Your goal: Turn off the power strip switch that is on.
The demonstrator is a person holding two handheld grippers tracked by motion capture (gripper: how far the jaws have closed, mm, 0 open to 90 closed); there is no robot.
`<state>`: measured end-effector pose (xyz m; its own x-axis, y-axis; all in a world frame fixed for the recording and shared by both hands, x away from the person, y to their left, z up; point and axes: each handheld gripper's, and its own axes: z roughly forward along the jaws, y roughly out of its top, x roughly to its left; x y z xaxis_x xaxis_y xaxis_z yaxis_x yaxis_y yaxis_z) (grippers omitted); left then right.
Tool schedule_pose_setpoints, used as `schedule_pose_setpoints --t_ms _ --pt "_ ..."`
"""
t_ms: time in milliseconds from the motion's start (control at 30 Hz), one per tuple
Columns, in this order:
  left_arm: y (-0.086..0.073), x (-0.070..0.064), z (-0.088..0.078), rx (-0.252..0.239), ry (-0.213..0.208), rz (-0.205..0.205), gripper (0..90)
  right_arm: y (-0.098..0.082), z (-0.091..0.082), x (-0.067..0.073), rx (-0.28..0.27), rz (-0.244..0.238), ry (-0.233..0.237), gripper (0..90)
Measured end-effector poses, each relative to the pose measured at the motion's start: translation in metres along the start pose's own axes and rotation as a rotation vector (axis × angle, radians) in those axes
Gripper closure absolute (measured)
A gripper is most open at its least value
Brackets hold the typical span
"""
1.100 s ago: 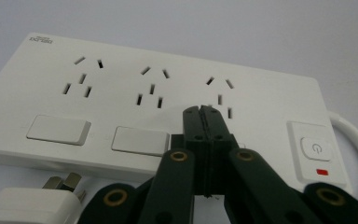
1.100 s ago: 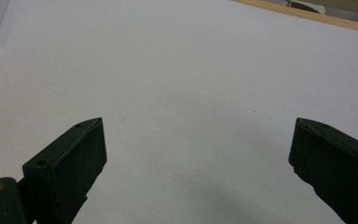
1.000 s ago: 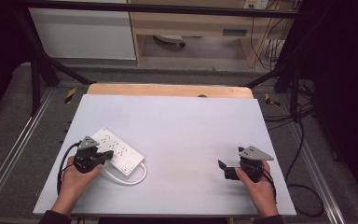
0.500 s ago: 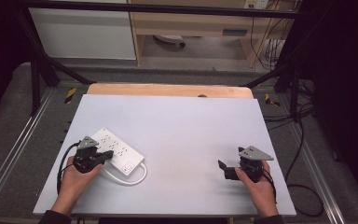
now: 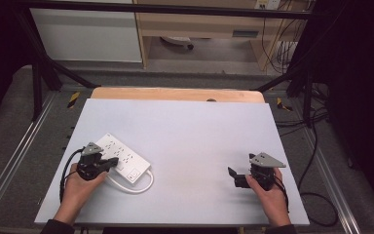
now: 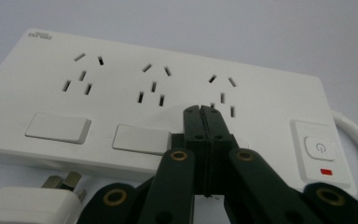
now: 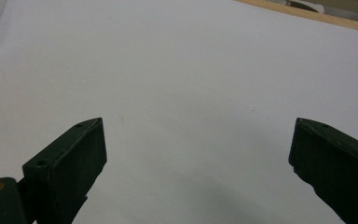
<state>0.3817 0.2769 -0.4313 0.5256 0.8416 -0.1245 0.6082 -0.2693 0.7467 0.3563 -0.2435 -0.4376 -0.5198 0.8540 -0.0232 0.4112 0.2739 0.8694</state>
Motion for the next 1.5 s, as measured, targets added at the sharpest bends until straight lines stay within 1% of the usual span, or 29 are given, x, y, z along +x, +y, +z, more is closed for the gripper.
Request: schedule_pose_setpoints --t_ms 433,800,933,1167,1300,1500 --pt "-0.001 -0.002 0.000 -0.010 0.010 0.020 90.0 0.000 0.000 0.000 0.001 0.000 0.001 4.5" --pt "-0.001 -0.003 0.001 -0.016 0.017 0.025 90.0 0.000 0.000 0.000 -0.002 -0.003 0.000 4.5" --pt "0.000 -0.003 0.000 -0.027 0.016 0.024 90.0 0.000 0.000 -0.001 -0.002 -0.003 0.000 4.5" --pt "0.001 -0.007 -0.001 -0.051 -0.009 0.031 90.0 0.000 0.000 0.000 -0.002 -0.003 0.000 4.5" --pt "0.003 -0.011 0.000 -0.060 -0.023 0.053 90.0 0.000 0.000 0.000 -0.002 -0.002 0.001 4.5" --pt "0.007 -0.020 0.004 -0.077 -0.030 0.078 90.0 0.000 0.000 -0.001 -0.003 -0.003 0.000 4.5"
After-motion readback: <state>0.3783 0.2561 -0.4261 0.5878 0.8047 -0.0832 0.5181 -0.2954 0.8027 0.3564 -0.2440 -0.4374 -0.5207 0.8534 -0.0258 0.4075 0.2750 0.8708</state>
